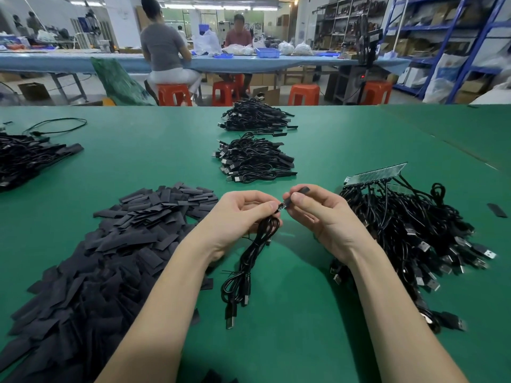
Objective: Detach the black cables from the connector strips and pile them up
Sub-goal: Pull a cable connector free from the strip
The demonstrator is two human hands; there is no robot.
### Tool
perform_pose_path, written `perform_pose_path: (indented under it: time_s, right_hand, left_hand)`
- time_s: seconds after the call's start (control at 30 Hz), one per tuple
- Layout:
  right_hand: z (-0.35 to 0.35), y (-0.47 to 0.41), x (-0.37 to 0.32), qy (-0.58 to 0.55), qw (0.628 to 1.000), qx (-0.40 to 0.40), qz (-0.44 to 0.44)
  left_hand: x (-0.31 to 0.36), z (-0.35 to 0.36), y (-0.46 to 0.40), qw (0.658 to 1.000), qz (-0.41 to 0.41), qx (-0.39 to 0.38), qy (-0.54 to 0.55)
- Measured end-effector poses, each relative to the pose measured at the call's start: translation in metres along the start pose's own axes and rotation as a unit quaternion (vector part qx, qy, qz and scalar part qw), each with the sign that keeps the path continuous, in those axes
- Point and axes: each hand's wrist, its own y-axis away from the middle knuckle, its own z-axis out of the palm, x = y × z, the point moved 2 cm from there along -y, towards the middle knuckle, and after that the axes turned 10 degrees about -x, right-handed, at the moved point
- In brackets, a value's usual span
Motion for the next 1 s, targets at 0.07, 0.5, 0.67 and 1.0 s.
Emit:
perform_pose_path:
  time_s: [0.07, 0.5, 0.67, 1.0]
  right_hand:
    - [-0.0005, -0.0006, 0.0004, -0.014, 1.0, 0.009, 0.005]
    - [-0.0037, -0.0054, 0.0029, -0.099, 0.991, 0.086, 0.025]
    - [-0.0032, -0.0052, 0.0018, -0.096, 0.992, 0.078, 0.035]
    - [-0.0006, -0.0033, -0.0004, -0.102, 0.993, 0.043, 0.029]
  left_hand:
    - [0.0034, -0.0001, 0.0, 0.998, 0.011, 0.013, -0.062]
    - [0.009, 0.0062, -0.0009, 0.954, 0.154, 0.072, -0.248]
    - [0.0096, 0.0072, -0.0007, 0.95, 0.165, 0.067, -0.258]
    - [0.0089, 0.0069, -0.0006, 0.966, 0.16, 0.053, -0.195]
